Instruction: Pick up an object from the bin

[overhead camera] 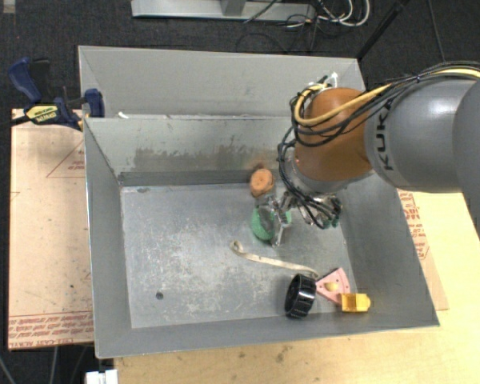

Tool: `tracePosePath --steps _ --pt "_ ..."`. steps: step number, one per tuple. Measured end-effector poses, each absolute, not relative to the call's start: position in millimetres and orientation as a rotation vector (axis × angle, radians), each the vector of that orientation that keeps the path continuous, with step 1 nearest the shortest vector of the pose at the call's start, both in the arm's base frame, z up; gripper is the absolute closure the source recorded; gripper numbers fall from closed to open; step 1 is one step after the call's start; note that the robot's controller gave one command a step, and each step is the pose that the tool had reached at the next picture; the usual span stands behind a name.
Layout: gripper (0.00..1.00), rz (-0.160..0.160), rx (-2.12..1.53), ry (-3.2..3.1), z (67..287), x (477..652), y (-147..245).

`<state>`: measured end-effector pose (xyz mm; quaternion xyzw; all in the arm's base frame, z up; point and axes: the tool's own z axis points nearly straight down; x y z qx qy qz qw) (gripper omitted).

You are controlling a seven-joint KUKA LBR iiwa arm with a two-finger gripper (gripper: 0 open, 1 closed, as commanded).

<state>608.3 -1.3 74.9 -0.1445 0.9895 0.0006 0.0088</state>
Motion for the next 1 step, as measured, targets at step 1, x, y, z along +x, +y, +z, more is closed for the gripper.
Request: tracePosePath --steps 1 --pt "1.0 0.002 -0.451 3.091 74.9 608.3 -1.3"
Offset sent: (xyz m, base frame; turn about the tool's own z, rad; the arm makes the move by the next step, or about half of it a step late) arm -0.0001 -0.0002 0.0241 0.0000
